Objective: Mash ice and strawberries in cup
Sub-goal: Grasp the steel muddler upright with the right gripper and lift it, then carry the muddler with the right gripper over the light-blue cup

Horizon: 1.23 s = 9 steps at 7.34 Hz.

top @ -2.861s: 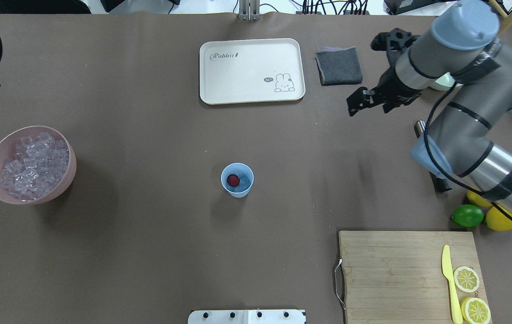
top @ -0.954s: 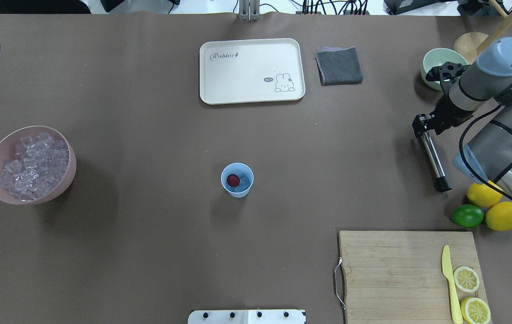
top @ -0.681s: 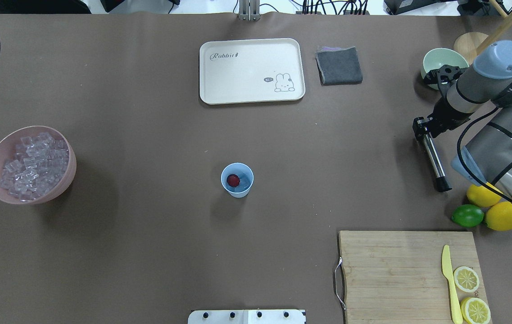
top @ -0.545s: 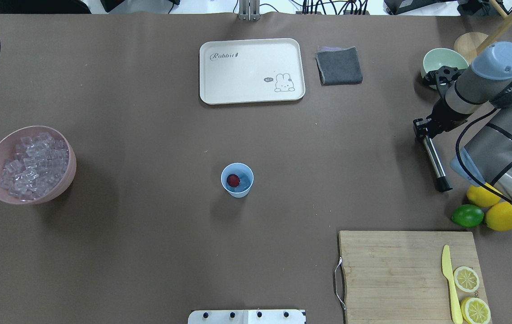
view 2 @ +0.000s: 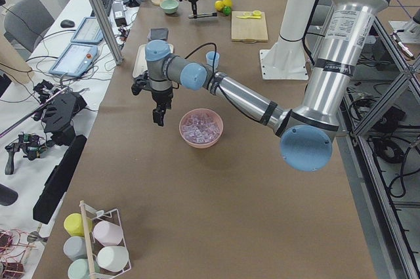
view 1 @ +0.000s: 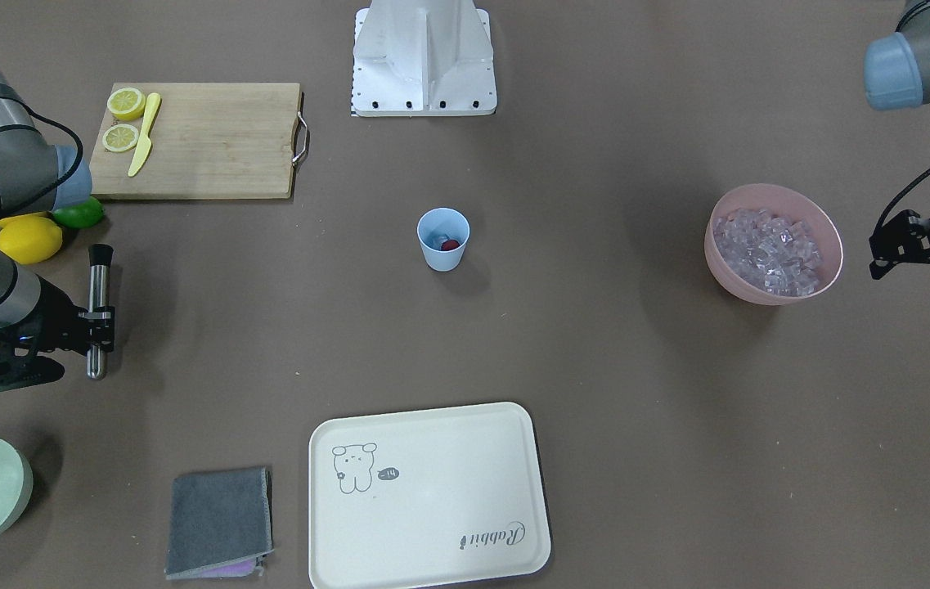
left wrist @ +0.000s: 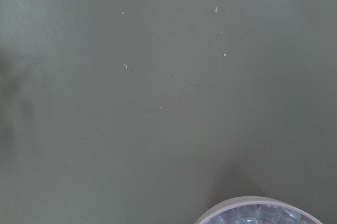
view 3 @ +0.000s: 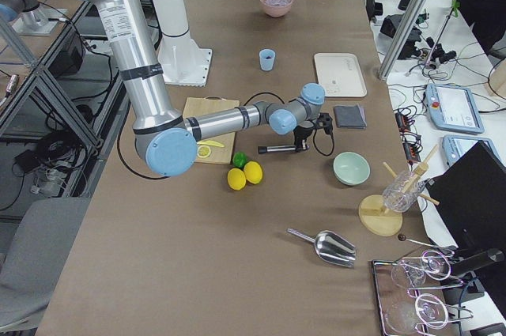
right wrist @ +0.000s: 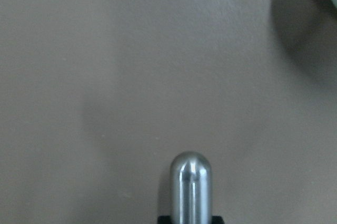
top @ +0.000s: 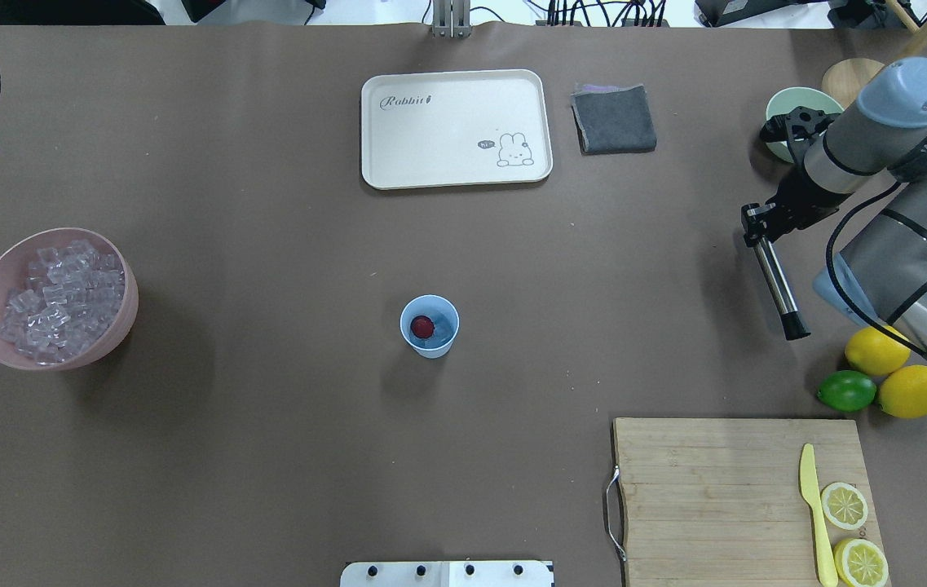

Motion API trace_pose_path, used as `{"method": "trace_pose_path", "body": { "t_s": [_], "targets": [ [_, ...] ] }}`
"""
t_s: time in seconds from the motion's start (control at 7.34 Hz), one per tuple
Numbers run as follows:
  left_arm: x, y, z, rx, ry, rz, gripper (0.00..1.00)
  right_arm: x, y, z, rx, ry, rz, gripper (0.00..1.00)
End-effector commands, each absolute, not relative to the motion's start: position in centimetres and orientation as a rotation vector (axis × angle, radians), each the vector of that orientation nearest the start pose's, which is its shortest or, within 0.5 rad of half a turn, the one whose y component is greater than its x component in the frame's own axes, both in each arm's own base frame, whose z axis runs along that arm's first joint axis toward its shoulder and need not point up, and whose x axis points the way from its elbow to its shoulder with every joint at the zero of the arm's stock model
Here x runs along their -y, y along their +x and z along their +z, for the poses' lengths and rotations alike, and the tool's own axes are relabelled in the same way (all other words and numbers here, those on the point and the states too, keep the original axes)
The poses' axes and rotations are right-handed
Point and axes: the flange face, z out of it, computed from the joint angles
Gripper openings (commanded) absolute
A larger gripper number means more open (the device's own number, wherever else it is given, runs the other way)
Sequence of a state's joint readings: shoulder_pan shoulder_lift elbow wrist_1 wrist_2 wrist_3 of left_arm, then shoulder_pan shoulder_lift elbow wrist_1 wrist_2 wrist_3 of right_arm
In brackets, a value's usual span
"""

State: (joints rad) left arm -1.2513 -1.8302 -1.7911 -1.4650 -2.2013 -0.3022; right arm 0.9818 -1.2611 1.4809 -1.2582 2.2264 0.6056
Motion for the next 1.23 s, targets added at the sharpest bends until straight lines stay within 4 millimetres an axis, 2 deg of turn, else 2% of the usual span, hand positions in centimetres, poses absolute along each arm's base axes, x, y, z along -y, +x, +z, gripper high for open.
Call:
{"method": "trace_pose_path", "body": {
  "t_s": [0.0,0.14,0.27,0.41,0.54,0.68,0.82,1.09],
  "targets": [
    [57.1,11.0,43.0,-0.705,0.157,0.135,0.97,55.8,-27.7,39.6,0.878,0.271,-0.181,0.0],
    [57.1,11.0,43.0,-0.706,0.156,0.135,0.97,54.1,-28.9,34.5,0.932,0.319,-0.167,0.0],
    [57.0,11.2,43.1,-0.713,0.152,0.138,0.97,53.0,-29.5,30.3,0.975,0.44,-0.191,0.0],
    [56.9,11.3,43.1,-0.729,0.143,0.142,0.97,51.0,-29.9,26.5,1.035,0.495,-0.208,0.0],
    [56.9,11.3,43.2,-0.728,0.14,0.141,0.97,49.0,-31.5,23.1,1.08,0.532,-0.165,0.0],
    [57.0,11.4,43.5,-0.728,0.134,0.14,0.97,46.0,-35.5,20.7,1.128,0.683,-0.182,0.0],
    [57.0,11.4,43.6,-0.727,0.133,0.14,0.97,43.8,-38.3,19.3,1.166,0.789,-0.192,0.0],
    [56.9,11.3,43.5,-0.728,0.134,0.139,0.97,41.2,-42.0,15.5,1.189,0.915,-0.205,0.0]
  ]
}}
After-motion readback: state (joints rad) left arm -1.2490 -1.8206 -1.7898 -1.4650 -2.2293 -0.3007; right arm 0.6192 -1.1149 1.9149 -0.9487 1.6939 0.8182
